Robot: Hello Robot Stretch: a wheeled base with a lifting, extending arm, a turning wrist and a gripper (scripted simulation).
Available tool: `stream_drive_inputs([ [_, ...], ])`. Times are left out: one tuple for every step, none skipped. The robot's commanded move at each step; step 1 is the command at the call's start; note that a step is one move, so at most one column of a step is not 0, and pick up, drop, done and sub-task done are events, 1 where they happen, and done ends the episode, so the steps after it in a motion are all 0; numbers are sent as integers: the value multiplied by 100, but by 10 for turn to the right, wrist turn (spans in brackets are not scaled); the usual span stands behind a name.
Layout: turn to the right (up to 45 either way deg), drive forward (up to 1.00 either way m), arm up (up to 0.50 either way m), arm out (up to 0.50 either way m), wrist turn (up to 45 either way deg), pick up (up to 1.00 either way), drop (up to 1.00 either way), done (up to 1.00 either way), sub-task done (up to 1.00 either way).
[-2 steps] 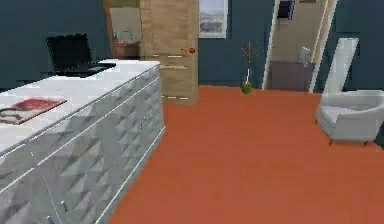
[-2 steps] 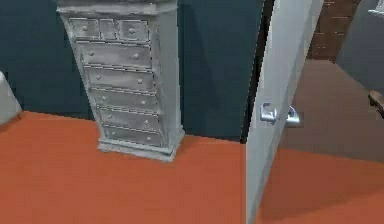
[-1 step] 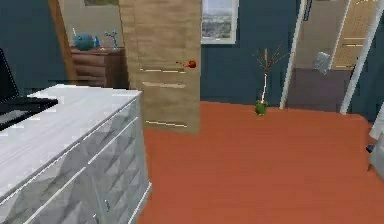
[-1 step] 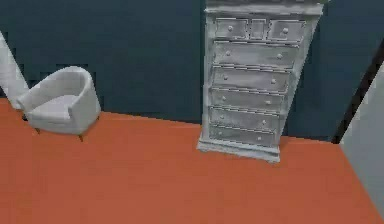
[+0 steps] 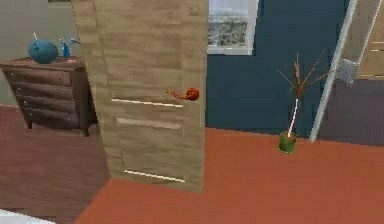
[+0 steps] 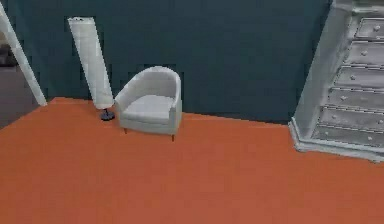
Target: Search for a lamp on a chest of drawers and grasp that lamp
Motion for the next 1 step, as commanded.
stream_drive_inputs([
  [60,0,0,0,0,0,0,0,0],
])
